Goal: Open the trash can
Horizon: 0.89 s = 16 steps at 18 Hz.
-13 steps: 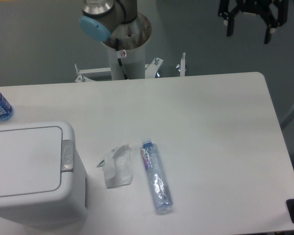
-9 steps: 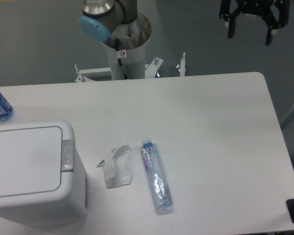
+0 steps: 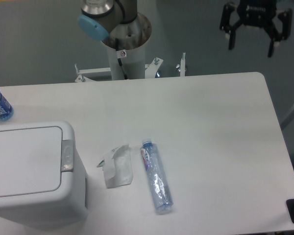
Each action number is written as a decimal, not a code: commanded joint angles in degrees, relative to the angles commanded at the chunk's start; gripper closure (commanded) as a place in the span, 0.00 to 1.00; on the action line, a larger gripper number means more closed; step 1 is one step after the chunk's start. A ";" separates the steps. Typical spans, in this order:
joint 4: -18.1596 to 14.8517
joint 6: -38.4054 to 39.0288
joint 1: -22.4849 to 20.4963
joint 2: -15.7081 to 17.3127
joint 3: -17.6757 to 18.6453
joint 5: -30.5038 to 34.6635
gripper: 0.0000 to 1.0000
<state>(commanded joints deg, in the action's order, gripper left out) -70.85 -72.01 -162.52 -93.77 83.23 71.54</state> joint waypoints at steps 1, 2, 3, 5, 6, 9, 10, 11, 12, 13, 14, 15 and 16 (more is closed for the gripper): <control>1.40 2.99 1.75 -0.70 -0.09 1.49 0.00; 2.72 6.06 4.03 -1.75 -0.44 3.59 0.00; 3.69 9.66 5.97 -2.63 -1.14 6.13 0.00; 4.41 17.91 9.66 -4.57 -2.37 9.31 0.00; 4.49 22.66 11.33 -5.01 -2.37 9.32 0.00; 4.41 34.27 14.33 -6.50 -3.69 8.27 0.00; 4.41 37.35 15.03 -7.21 -4.04 7.75 0.00; 4.41 39.90 15.65 -7.65 -4.22 7.48 0.00; 4.32 42.28 16.44 -8.17 -4.31 7.39 0.00; 4.32 44.65 17.84 -8.61 -4.39 7.39 0.00; 4.41 46.85 18.55 -8.79 -4.40 7.39 0.00; 4.41 49.05 19.16 -9.23 -4.40 7.39 0.00; 4.49 51.42 19.52 -9.49 -4.40 7.65 0.00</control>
<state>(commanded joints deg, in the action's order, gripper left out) -66.36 -20.59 -143.00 -103.27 78.84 79.19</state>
